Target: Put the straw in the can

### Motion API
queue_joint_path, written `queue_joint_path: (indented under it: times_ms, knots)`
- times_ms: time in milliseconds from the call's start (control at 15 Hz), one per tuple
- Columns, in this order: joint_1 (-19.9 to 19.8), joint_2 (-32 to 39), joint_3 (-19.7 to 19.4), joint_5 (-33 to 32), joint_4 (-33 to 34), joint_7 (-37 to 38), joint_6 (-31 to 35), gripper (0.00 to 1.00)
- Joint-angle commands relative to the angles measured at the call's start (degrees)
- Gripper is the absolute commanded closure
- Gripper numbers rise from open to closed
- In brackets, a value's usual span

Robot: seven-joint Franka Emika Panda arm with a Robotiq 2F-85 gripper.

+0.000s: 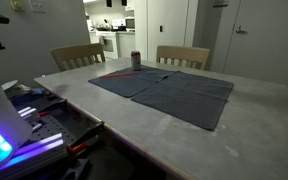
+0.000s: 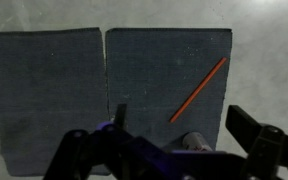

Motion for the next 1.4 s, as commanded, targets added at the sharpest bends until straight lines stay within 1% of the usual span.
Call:
queue_joint_path:
  times_ms: [0,133,400,667,1067,1200,1333]
  knots:
    - [-0.38,0.11,0.34,0.08,0.25,-0.08,-0.18,0.0]
    - [-0.41,0.83,0.48,0.13,0.77,0.77,-0.17,0.0]
    - [-0.46,4.38,1.98,-0.44,0.86,9.86,1.65,0.0]
    - [0.15,8.06,2.81,2.82,0.46,15.75,4.86,0.0]
    - [1.15,14.6,3.08,11.94,-0.41,20.16,16.11,0.0]
    - [1.5,17.16,3.09,13.06,0.05,21.51,18.3,0.0]
    - [1.92,19.74,3.04,12.86,0.67,22.85,20.2,0.0]
